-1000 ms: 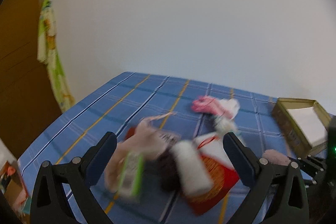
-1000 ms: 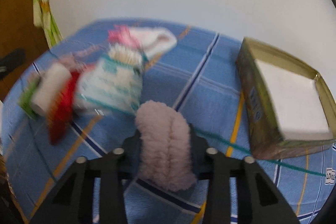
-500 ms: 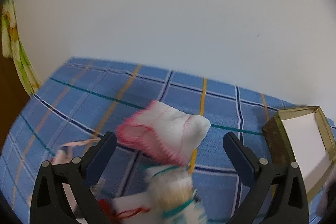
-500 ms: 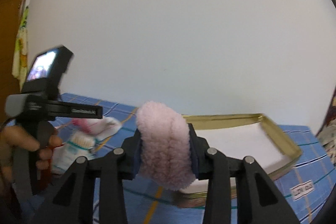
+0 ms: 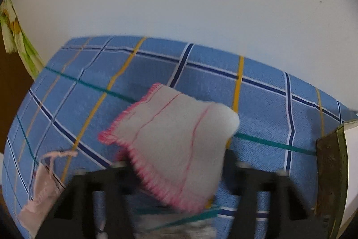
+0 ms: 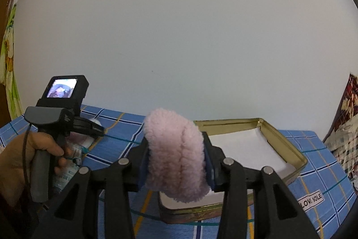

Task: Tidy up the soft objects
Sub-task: 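Grasp the pink fuzzy puff with the right tool while the left tool grasps the white gauze cloth, then carry the pink puff and white gauze cloth over the gold tin with both tools, then open both tools to drop the puff and gauze cloth into the tin, then move both tools back to the pile of soft items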

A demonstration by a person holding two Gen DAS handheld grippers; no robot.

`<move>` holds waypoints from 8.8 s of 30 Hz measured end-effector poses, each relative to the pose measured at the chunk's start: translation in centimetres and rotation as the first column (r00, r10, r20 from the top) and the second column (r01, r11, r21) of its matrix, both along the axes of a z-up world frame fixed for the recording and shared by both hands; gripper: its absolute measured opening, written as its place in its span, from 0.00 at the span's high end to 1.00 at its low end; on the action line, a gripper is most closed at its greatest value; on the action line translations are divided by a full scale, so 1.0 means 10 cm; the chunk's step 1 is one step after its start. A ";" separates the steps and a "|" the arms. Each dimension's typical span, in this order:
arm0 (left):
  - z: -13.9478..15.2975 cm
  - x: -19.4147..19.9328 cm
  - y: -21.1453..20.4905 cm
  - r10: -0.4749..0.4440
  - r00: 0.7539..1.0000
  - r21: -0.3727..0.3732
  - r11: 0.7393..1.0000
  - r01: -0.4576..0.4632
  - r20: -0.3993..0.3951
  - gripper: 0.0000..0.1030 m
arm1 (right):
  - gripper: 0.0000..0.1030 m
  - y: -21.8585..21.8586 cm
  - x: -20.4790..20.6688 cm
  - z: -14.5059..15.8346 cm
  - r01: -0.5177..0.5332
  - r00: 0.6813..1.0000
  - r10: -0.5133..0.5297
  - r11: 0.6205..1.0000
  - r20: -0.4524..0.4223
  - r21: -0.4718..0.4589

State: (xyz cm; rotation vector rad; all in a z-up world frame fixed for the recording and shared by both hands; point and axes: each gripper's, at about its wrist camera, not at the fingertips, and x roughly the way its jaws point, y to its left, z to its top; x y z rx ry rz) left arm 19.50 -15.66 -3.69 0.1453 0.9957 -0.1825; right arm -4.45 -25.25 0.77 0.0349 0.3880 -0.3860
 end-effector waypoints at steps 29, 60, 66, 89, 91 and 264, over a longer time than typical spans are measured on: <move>0.74 -2.13 -0.22 -0.103 0.860 -0.250 0.933 0.257 0.500 0.73 | 0.60 -0.41 -0.59 0.08 0.046 0.979 -0.030 0.996 0.203 -0.072; 0.69 -2.40 -0.96 -0.228 0.828 -0.169 0.919 0.358 0.513 0.73 | 0.59 -1.17 -0.84 0.19 0.239 0.957 -0.223 0.968 0.183 -0.071; 0.64 -2.41 -1.22 -0.259 0.832 -0.155 0.914 0.376 0.490 0.73 | 0.59 -1.48 -0.90 0.12 0.285 0.949 -0.278 0.958 0.148 -0.032; 0.46 -2.39 -1.40 -0.302 0.824 -0.116 0.909 0.401 0.480 0.73 | 0.59 -1.70 -0.57 -0.19 0.262 0.965 -0.262 0.961 -0.012 0.089; 0.47 -2.37 -1.39 -0.306 0.825 -0.116 0.908 0.403 0.474 0.73 | 0.59 -1.70 -0.55 -0.21 0.264 0.964 -0.263 0.961 -0.023 0.086; 0.30 -2.09 2.76 0.312 0.842 -0.081 0.948 -0.309 0.439 0.14 | 0.65 2.02 0.92 -0.53 -0.521 0.770 0.594 0.796 -0.233 0.308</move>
